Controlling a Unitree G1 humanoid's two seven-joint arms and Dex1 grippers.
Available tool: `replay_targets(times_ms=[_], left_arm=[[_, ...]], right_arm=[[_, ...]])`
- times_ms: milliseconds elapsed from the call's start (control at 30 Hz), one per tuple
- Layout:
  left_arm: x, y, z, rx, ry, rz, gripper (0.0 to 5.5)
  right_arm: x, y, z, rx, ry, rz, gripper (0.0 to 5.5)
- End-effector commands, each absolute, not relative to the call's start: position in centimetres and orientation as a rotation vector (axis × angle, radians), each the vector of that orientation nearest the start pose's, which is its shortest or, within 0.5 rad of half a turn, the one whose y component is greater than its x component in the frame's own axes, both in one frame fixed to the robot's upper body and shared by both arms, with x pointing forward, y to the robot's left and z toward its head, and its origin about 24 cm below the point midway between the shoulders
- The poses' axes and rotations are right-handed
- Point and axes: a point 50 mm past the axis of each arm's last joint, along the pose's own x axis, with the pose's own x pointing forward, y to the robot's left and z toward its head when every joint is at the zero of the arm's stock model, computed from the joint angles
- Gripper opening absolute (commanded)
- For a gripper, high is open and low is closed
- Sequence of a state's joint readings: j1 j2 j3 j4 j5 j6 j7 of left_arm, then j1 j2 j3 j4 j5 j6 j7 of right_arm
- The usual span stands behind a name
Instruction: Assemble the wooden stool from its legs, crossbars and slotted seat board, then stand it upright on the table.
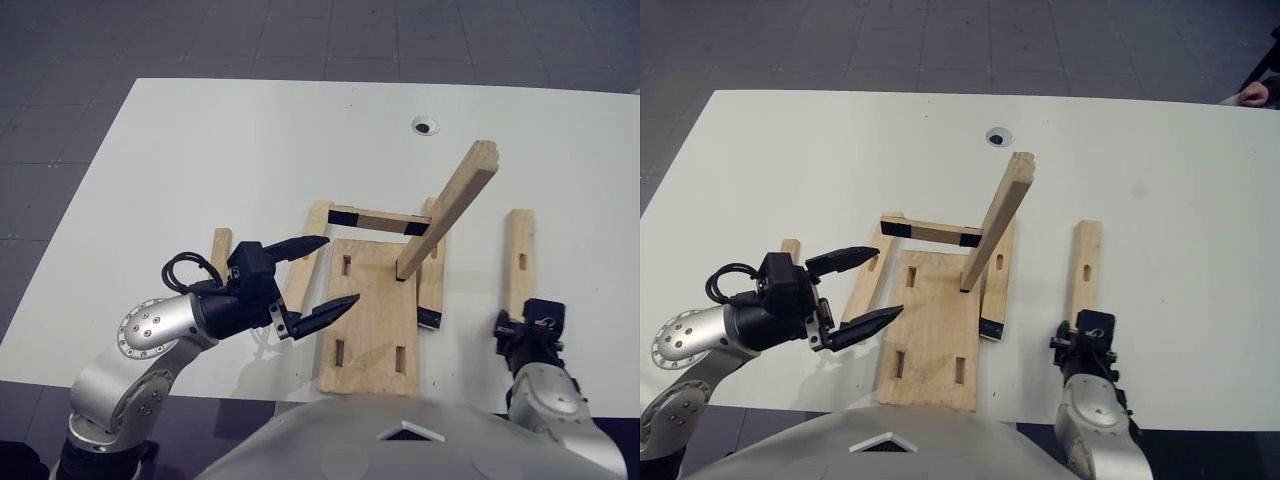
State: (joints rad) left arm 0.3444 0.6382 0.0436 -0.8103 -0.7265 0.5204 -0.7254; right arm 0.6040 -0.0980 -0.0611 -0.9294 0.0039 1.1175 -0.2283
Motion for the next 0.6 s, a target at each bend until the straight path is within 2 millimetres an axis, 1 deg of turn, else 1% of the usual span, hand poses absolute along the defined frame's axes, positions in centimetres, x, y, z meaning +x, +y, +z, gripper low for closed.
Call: replay_targets(times_ms=[33, 100, 167, 233, 300, 333, 400, 433, 467, 533, 567, 600], left_arm=[[15.2, 16.3, 11.9, -0.077, 0.208, -1.067, 4.73], [15.7, 17.0, 11.7, -0.077, 0.219, -1.051, 4.73], [16.1, 18.2, 11.6, -0.098, 0.232, -1.044, 4.73], [15.9, 19.0, 11.9, -0.189, 0.239, -1.094, 4.73], [15.6, 19.3, 12.4, -0.28, 0.227, -1.144, 4.73], [15.4, 19.3, 12.6, -0.328, 0.218, -1.168, 4.73], [15.2, 19.1, 13.2, -0.416, 0.19, -1.218, 4.73], [15.2, 19.1, 13.5, -0.453, 0.172, -1.238, 4.73], [15.2, 19.0, 13.8, -0.477, 0.161, -1.251, 4.73], [15.4, 18.9, 14.1, -0.512, 0.14, -1.269, 4.73], [15.4, 18.8, 14.3, -0.528, 0.13, -1.276, 4.73], [15.4, 18.8, 14.3, -0.539, 0.124, -1.282, 4.73]], right_arm=[[14.5, -23.5, 8.4, -0.168, 0.586, -0.436, 2.13], [16.3, -24.7, 10.9, -0.165, 0.448, -0.425, 2.12], [17.5, -25.5, 13.5, -0.173, 0.315, -0.391, 2.12], [18.2, -25.0, 15.4, -0.135, 0.2, -0.257, 2.12], [18.4, -23.7, 16.6, -0.046, 0.092, -0.086, 2.12], [18.3, -23.3, 17.3, -0.029, 0.04, -0.031, 2.12], [17.7, -21.7, 18.7, 0.08, -0.079, 0.175, 2.12], [17.0, -20.6, 19.5, 0.127, -0.16, 0.323, 2.12], [16.2, -19.8, 19.9, 0.17, -0.199, 0.448, 2.12], [14.4, -18.7, 20.5, 0.22, -0.233, 0.713, 2.11], [13.6, -18.3, 20.6, 0.247, -0.228, 0.818, 2.11], [13.0, -18.2, 20.6, 0.263, -0.223, 0.884, 2.11]])
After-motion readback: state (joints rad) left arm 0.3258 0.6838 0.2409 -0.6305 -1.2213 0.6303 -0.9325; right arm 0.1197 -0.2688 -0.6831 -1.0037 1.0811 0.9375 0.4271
